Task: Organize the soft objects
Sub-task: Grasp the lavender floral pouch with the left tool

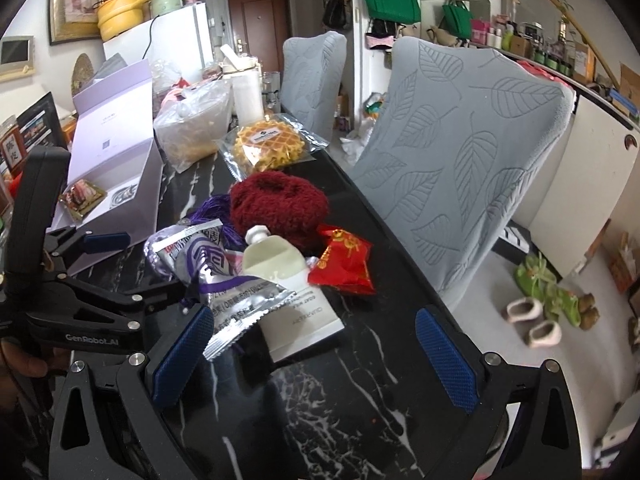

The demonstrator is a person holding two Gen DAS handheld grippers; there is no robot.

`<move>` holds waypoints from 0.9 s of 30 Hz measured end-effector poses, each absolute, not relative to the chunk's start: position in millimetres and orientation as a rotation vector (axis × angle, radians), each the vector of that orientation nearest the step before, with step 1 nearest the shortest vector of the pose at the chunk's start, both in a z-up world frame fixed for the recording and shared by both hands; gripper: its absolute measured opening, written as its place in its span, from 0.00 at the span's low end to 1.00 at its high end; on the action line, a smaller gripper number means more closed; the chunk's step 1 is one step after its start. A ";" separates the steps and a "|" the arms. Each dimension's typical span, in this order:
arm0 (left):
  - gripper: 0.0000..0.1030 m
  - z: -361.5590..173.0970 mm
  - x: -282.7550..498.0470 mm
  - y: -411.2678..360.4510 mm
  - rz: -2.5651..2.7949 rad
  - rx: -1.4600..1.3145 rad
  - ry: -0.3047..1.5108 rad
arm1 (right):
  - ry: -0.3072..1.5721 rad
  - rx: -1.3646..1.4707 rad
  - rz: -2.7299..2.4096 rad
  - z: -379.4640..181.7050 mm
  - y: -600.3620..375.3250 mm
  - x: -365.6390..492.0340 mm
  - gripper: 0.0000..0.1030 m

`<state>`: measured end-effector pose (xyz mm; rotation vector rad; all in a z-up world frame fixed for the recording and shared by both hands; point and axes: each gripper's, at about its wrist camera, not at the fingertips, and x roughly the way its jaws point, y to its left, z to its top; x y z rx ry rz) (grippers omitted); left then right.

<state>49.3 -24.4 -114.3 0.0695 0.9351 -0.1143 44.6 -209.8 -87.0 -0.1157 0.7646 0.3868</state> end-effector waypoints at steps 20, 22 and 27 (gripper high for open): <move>0.61 -116.0 54.7 -28.7 -0.257 0.037 0.834 | 0.807 -0.089 0.400 -96.1 -215.7 55.5 1.00; 0.59 -114.9 52.7 -26.2 -0.266 0.011 0.834 | 0.809 -0.082 0.401 -96.5 -217.0 55.1 1.00; 0.57 -109.5 44.3 -20.2 -0.261 -0.036 0.829 | 0.805 -0.070 0.399 -94.8 -220.8 54.4 1.00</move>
